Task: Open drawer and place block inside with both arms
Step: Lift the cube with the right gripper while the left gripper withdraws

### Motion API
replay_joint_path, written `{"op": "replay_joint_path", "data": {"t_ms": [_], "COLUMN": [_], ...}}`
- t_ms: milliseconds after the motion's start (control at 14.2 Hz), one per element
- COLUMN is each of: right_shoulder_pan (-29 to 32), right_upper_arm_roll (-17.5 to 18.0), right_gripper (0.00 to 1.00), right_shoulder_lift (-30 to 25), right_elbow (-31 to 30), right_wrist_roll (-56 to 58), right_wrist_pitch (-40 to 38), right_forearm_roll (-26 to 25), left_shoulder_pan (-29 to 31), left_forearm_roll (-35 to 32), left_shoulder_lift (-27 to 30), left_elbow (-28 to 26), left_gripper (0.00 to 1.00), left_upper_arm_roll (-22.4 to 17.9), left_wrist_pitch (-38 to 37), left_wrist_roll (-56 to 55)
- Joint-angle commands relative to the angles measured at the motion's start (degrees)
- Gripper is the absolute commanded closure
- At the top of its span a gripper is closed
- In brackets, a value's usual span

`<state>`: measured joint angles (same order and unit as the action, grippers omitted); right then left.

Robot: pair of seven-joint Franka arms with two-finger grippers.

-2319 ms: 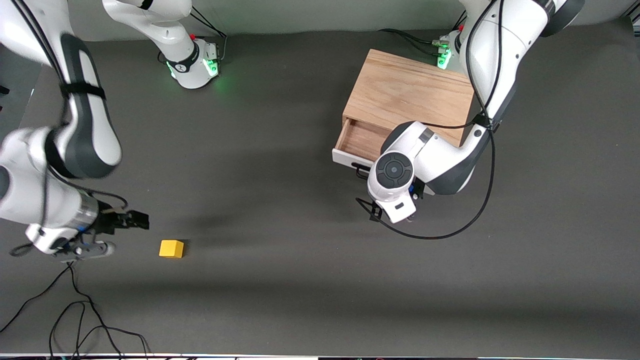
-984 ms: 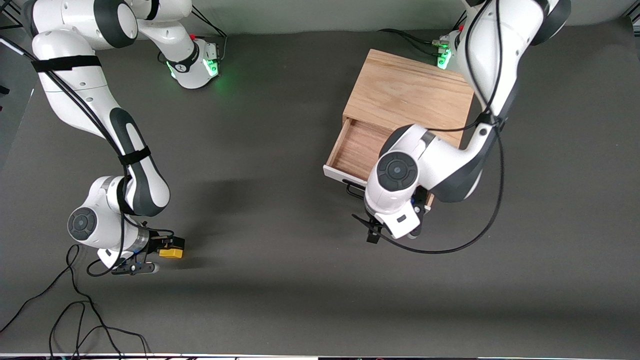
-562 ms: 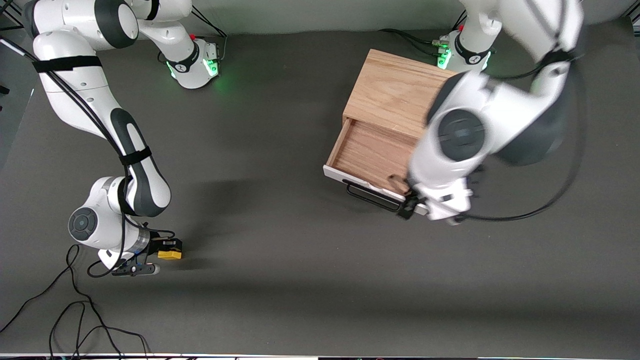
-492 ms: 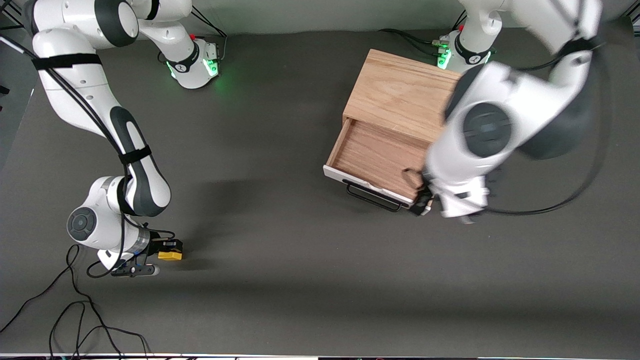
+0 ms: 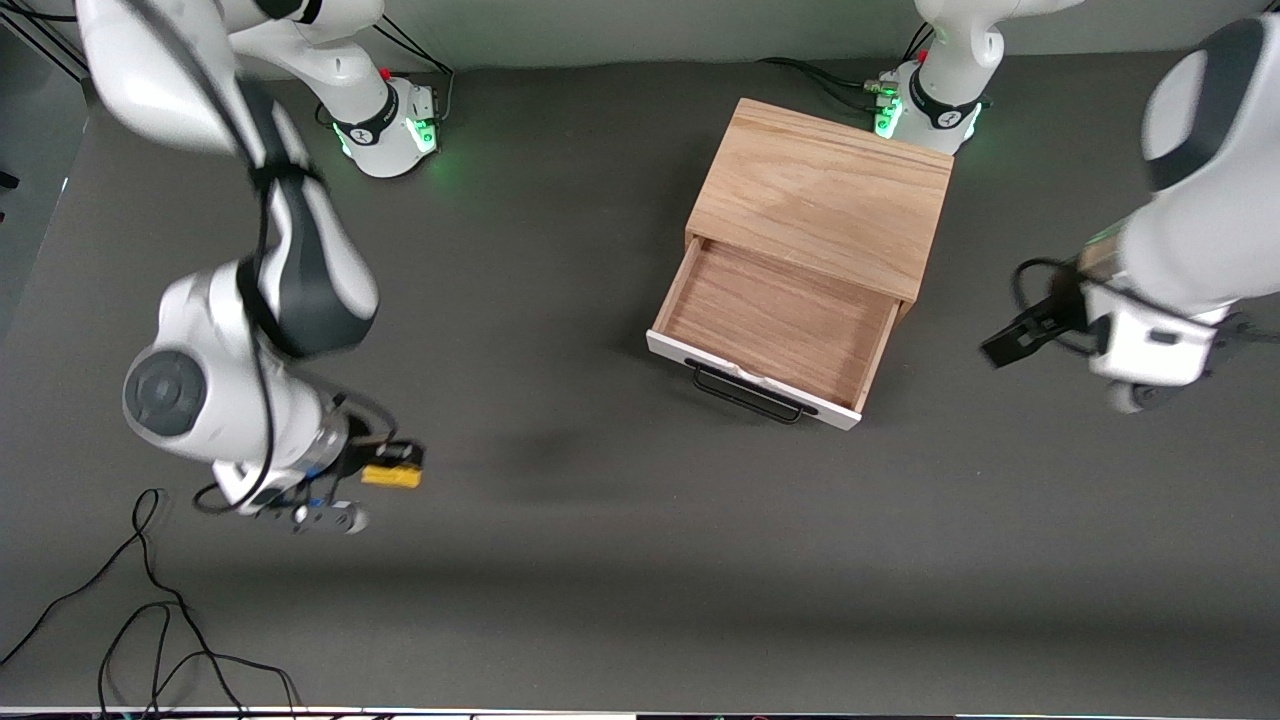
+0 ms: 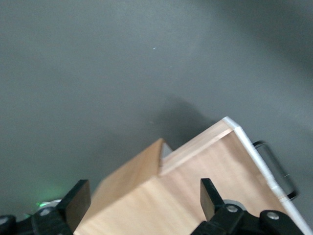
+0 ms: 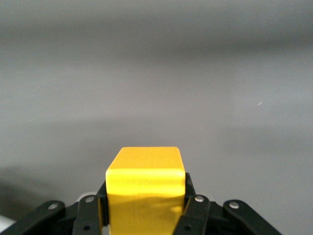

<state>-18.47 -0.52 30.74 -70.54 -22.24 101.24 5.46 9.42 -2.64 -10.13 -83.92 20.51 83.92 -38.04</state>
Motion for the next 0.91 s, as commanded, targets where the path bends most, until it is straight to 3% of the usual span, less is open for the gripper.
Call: {"op": "replay_joint_path", "data": {"t_ms": [0, 281, 492, 843], "right_shoulder_pan": [-3.4, -11.5, -17.7, -27.9], "right_upper_arm_roll": [-0.4, 1.5, 3.7, 3.5], "right_gripper": [0.87, 0.87, 0.87, 0.87], "right_shoulder_lift": [1.7, 2.5, 5.1, 13.7], "right_elbow": [9.6, 14.5, 14.2, 14.1], "right_wrist_roll": [-4.1, -19.5, -33.8, -43.5], "right_wrist_pitch": [-6.3, -5.9, -0.2, 11.9], "right_forearm_roll": [0.8, 1.3, 1.0, 0.6], "left_shoulder_pan": [3.8, 7.5, 7.7, 7.6], "left_forearm_roll": [1.2, 1.4, 1.4, 1.8], "left_shoulder_lift": [7.2, 13.3, 16.5, 16.0], "left_elbow": [-8.5, -16.5, -21.3, -21.4], "left_gripper": [0.0, 0.0, 0.0, 0.0], "left_upper_arm_roll": [-0.2, -0.4, -1.8, -1.8], "left_wrist_pitch": [1.4, 6.8, 11.7, 14.9], "left_wrist_roll": [14.3, 30.0, 42.0, 42.2]}}
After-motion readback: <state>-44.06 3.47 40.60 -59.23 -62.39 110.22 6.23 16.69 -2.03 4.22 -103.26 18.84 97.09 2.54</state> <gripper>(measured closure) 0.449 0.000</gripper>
